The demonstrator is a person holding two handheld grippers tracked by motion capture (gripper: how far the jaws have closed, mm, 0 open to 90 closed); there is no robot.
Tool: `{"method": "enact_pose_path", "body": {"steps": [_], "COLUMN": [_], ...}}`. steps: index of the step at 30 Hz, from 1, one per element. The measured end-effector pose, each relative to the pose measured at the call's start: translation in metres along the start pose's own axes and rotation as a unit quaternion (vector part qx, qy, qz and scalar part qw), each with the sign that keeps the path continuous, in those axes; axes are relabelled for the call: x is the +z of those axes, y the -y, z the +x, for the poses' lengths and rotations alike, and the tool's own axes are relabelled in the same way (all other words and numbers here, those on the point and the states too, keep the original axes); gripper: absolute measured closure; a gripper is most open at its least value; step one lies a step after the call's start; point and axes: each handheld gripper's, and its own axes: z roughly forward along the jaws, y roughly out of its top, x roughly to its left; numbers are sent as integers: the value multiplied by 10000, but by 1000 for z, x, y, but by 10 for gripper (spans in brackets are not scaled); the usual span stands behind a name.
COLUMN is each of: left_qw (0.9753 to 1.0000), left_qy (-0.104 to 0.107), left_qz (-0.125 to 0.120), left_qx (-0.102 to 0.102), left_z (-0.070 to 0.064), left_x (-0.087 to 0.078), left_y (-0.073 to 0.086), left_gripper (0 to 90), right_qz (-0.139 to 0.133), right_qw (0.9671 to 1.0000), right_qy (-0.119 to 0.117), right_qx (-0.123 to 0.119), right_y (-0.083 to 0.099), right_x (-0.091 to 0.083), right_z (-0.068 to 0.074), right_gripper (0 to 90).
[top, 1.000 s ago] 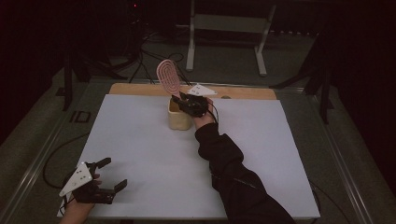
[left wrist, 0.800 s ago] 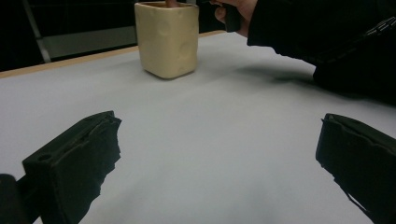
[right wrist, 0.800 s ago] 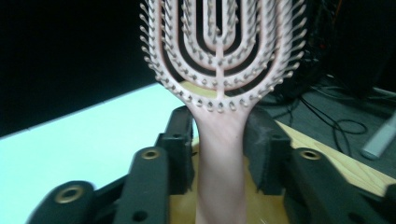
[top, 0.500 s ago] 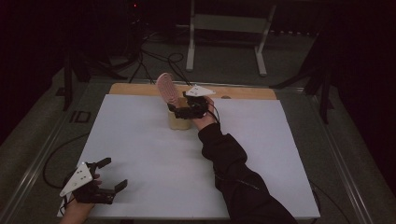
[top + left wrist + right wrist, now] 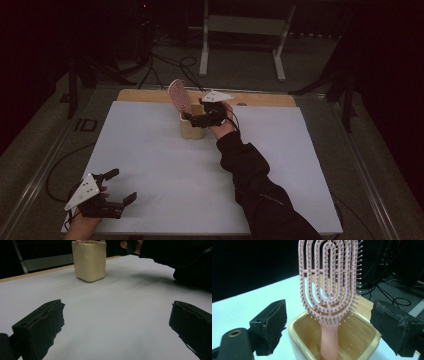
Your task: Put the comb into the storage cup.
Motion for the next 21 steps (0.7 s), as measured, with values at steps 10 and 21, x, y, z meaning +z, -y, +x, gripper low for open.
{"method": "enact_pose_path", "body": {"steps": [10, 21], "left_qw": [10000, 10000], "left_qy": [43, 34], "left_qz": [-3, 3], "left_qx": [20, 19], "left_z": [1, 1], "left_x": [4, 5], "left_y": [-1, -2], "left_gripper": [0, 0], "right_qz": [-53, 138], "right_qw": [9996, 9975], "right_qy": [-285, -678], "right_qx": [15, 145], "right_y": [-3, -4], "right_x": [-11, -28], "right_z": [0, -6], "right_gripper": [139, 128]}}
